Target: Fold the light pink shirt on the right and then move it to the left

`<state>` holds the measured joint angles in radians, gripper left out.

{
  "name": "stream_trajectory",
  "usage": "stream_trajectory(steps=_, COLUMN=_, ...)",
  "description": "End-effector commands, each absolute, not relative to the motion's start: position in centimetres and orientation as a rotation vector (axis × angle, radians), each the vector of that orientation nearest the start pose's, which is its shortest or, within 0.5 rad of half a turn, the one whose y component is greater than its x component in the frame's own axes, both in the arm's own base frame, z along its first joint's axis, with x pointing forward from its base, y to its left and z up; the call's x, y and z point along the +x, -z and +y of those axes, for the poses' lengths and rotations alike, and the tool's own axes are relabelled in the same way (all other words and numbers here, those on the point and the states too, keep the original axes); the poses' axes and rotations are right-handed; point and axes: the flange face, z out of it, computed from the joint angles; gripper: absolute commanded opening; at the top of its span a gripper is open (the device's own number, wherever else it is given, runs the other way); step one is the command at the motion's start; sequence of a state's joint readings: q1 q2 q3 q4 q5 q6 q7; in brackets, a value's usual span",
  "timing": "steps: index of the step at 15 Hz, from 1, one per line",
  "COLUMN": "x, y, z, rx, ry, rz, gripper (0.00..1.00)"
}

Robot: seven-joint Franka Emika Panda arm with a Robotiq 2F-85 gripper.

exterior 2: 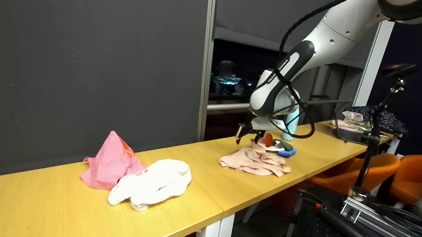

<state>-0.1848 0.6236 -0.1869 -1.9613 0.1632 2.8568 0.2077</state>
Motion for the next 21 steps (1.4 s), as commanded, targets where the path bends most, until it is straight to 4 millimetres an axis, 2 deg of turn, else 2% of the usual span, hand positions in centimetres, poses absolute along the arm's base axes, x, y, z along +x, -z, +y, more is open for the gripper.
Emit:
stream_trajectory(steps=1, x=62.1, y=-19.8, z=-21.5, rx=-2.932, ry=0.468, rz=1.045, gripper=1.0)
stream_trajectory(steps=5, x=63.5, y=-19.3, z=-17.6, rx=-2.93, ry=0.434, rz=0.968, gripper=1.0)
stream_trajectory(steps=9, x=63.6, y=-17.1, z=-15.0, rx=-2.929, ry=0.367, rz=0.934, gripper=1.0)
stream_trajectory(steps=12, x=63.3, y=-15.6, z=-15.1, rx=-2.937, ry=0.325, rz=0.937, gripper=1.0)
stream_trajectory(steps=15, x=63.5, y=-15.0, z=-15.4, rx=-2.943, ry=0.296, rz=0.944, gripper=1.0)
stream_trajectory(steps=16, x=63.3, y=-14.7, z=-15.6, rx=-2.942, ry=0.291, rz=0.945, gripper=0.75)
stream_trajectory(steps=17, x=63.4, y=-14.6, z=-15.6, rx=-2.942, ry=0.281, rz=0.946, gripper=0.74)
stream_trajectory(steps=21, x=63.7, y=-14.1, z=-16.1, rx=-2.935, ry=0.259, rz=0.956, gripper=0.42)
